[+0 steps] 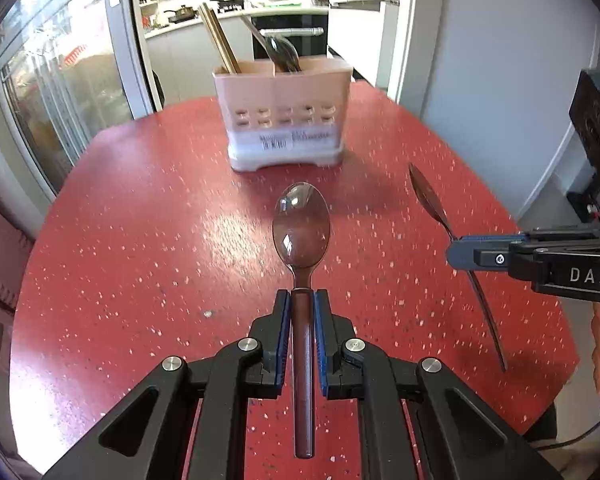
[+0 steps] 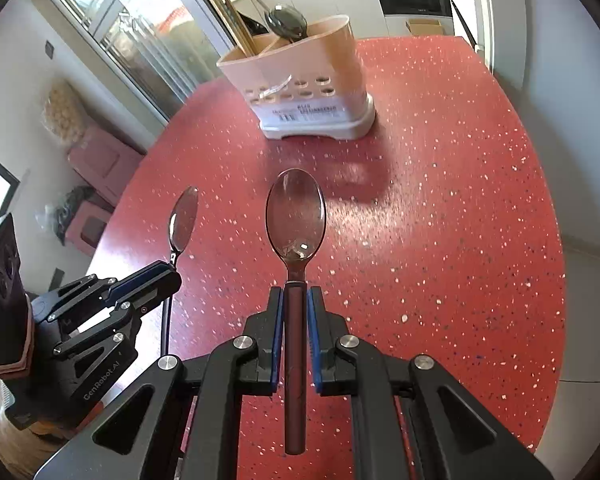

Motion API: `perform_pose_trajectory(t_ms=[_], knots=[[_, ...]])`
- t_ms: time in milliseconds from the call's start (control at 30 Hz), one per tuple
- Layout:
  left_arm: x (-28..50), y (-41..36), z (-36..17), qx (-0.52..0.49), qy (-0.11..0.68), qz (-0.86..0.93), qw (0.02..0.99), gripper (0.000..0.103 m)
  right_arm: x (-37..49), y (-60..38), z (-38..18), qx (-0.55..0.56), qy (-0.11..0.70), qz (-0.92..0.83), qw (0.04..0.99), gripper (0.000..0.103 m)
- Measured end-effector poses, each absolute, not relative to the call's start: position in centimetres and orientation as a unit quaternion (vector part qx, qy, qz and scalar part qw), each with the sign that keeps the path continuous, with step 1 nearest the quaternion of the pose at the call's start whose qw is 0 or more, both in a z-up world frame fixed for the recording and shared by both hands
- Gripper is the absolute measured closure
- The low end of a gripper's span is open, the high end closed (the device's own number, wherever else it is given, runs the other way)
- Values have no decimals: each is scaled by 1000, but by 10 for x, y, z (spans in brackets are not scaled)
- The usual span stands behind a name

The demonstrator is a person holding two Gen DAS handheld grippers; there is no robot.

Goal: Organize utensils
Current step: 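Carry both dark spoons to the caddy and lower them inside with both tools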

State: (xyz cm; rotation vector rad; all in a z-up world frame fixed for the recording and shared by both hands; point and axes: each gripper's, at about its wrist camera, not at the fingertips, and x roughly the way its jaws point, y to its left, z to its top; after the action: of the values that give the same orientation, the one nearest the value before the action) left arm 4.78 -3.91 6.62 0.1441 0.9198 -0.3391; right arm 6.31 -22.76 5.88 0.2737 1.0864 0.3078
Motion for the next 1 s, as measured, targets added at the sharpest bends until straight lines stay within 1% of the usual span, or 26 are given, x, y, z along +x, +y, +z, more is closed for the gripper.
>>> perform_pose_trajectory(t_ms=[467,800,1000], knots=[[85,-29,77,31,413,-159,896,63,82,-231,88,142,482,158,850,90],[125,-14,106,-3,374,-142,916,63,103,-236,114,143,447,155,869,90],[163,-8,130,-19,340,-131,931,63,134,-237,140,135,418,150,886,90]])
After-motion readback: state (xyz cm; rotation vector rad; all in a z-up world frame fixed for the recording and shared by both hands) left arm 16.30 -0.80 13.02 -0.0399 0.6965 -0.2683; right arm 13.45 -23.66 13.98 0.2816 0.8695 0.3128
